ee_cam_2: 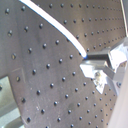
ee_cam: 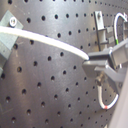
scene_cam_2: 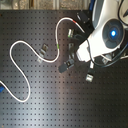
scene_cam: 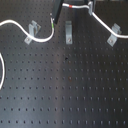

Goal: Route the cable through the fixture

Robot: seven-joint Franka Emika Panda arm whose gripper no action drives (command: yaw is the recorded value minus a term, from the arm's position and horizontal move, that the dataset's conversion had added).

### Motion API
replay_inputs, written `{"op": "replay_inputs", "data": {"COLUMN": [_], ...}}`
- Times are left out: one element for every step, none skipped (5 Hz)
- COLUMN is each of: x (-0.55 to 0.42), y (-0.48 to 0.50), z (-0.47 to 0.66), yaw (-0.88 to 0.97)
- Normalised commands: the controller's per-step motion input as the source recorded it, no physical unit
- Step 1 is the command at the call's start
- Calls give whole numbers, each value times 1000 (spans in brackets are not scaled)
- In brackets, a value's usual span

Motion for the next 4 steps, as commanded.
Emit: {"op": "replay_inputs", "data": {"x": [0, 0, 1, 1], "y": [0, 0, 1, 1], "z": [11, 28, 45, 58], "yaw": [0, 0, 0, 0]}}
